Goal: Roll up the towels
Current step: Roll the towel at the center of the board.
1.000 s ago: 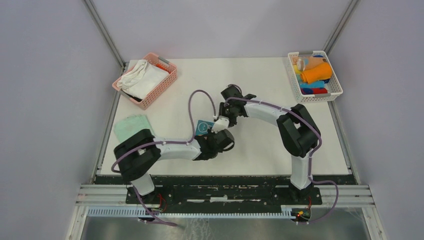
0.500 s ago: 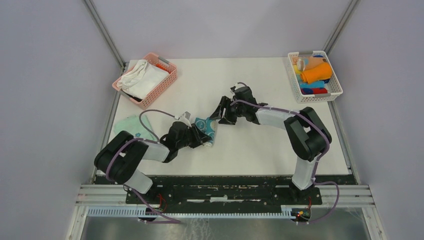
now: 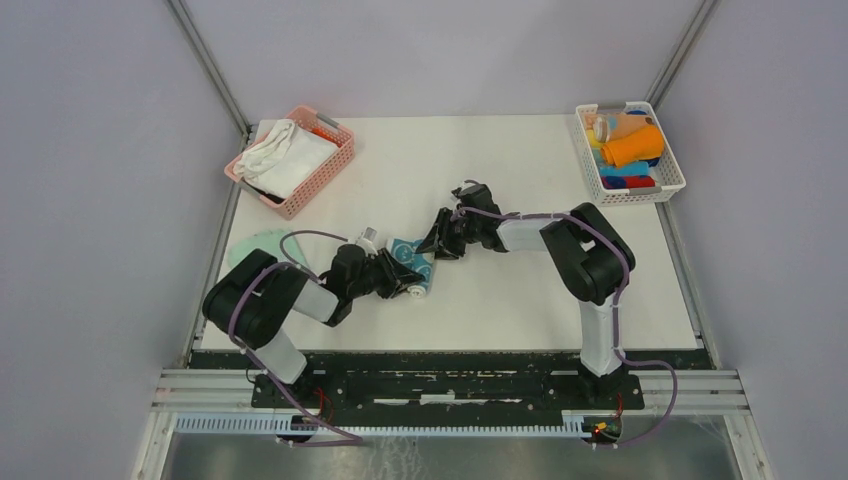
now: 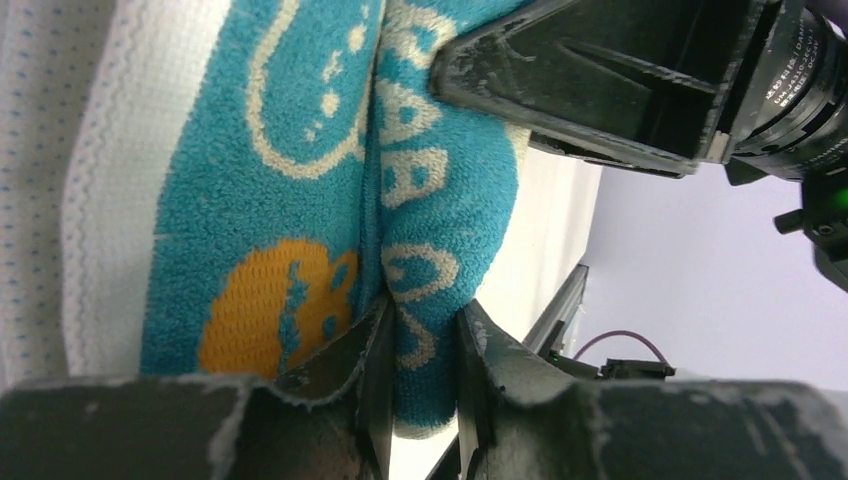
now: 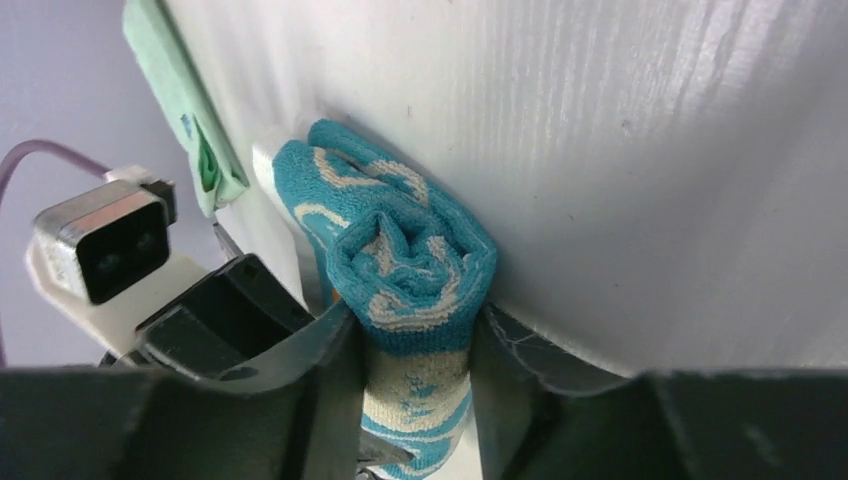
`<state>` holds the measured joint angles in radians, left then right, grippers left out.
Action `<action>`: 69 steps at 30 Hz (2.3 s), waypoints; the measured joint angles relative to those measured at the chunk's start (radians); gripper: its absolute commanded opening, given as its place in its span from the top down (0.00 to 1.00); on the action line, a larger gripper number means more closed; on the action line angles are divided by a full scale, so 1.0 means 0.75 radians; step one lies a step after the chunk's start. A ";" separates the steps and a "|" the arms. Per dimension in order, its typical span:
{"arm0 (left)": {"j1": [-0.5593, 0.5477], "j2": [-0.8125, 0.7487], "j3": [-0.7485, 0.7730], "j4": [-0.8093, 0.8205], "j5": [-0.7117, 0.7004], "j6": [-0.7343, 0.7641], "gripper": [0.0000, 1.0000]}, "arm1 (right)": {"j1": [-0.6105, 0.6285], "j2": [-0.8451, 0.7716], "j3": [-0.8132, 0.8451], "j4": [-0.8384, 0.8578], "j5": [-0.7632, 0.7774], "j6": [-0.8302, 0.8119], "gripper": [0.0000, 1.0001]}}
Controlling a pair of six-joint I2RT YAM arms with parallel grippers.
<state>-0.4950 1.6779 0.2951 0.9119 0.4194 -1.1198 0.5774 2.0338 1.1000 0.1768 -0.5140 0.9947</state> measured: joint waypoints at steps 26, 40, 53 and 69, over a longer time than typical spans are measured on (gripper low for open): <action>-0.842 -0.275 0.665 -1.361 -1.434 0.649 0.31 | 0.113 -0.027 0.370 -0.826 0.481 -0.228 0.68; -0.907 0.186 0.910 -1.503 -1.645 0.805 0.56 | 0.109 -0.027 0.379 -0.847 0.489 -0.247 0.67; -0.655 -0.168 0.574 -1.218 -1.136 0.748 0.87 | 0.055 -0.158 0.170 -0.623 0.339 -0.210 0.41; -0.051 -0.096 0.125 -0.271 -0.052 0.185 0.83 | -0.013 -0.138 -0.069 -0.039 0.061 0.051 0.38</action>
<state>-0.5335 1.6062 0.3889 0.7090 0.3805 -0.9810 0.5674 1.9305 1.0481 0.1478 -0.4683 1.0332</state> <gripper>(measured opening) 0.347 0.669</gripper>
